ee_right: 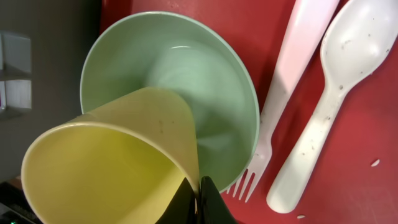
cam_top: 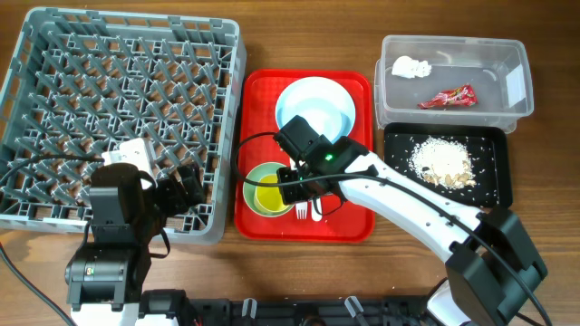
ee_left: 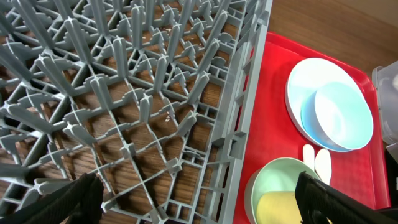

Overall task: Sort waste into correct bins and load items into the dishwasher rack
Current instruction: 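Grasp the yellow cup from the green bowl with the right gripper, then hand the yellow cup from the right gripper to the left gripper, then lower the yellow cup into the dish rack with the left gripper, then reach the left gripper to the green bowl and grasp it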

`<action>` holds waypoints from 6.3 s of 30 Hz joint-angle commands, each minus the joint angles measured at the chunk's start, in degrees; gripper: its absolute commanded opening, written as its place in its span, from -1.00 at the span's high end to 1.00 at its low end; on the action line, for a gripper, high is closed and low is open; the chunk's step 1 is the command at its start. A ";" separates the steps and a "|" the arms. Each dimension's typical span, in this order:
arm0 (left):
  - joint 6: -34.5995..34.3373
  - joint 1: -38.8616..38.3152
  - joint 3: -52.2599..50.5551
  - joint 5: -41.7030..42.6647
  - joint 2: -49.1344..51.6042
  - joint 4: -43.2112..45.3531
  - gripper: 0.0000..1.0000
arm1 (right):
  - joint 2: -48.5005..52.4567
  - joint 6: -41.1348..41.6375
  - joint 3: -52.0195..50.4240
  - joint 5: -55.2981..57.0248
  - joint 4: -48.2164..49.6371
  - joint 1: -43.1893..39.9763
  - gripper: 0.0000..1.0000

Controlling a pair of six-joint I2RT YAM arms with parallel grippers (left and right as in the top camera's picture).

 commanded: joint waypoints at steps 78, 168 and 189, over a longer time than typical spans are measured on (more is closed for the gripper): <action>-6.75 -7.21 0.85 65.94 15.02 49.99 0.21 | -17.99 -12.46 4.42 -63.82 5.77 -24.41 0.91; -2.05 -37.42 22.16 3.85 53.83 -3.15 -0.73 | -18.01 -1.90 4.44 8.07 -25.77 -41.77 -0.21; 2.21 -32.33 39.47 2.82 45.00 -14.32 0.92 | -18.01 -5.16 4.42 8.11 -27.02 -43.12 -0.21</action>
